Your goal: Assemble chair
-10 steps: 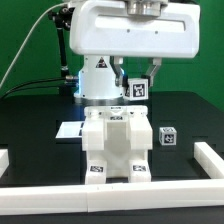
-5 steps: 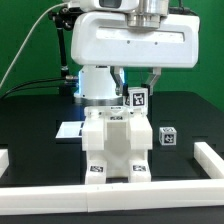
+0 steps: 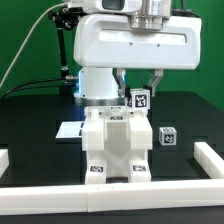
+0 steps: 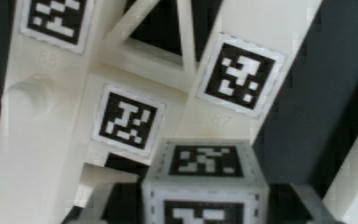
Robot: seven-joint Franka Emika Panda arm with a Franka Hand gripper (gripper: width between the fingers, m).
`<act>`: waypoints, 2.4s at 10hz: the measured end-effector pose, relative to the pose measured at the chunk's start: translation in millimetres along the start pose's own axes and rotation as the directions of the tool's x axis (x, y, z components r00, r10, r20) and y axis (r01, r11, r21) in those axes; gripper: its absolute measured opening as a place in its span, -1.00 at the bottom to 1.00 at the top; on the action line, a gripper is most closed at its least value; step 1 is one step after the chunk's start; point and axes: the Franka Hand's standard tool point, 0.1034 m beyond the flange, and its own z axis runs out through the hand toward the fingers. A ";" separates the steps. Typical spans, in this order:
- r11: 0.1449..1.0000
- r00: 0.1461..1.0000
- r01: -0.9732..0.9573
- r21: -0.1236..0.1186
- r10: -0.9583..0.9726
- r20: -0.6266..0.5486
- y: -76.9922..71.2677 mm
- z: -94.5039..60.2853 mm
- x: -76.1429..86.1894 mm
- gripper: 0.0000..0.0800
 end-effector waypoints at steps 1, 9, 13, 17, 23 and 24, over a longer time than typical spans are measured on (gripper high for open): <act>1.000 1.000 0.000 0.000 0.000 0.000 0.0 0.0 0.0 -0.29; 1.000 1.000 0.004 -0.001 -0.004 0.000 -3.0 4.0 0.5 -0.29; 1.000 1.000 0.004 -0.004 -0.004 -0.006 -2.5 6.0 1.6 -0.29; 1.000 1.000 0.004 -0.005 -0.004 -0.006 -2.5 6.0 1.7 -0.27; 1.000 1.000 0.004 -0.005 -0.004 -0.006 -2.5 6.0 1.7 0.62; 1.000 1.000 0.004 -0.005 -0.004 -0.006 -2.5 6.0 1.7 0.62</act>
Offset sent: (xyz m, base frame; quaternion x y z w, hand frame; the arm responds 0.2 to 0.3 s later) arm 0.0019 0.0038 -0.0114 -0.0011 0.0108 0.0086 0.9999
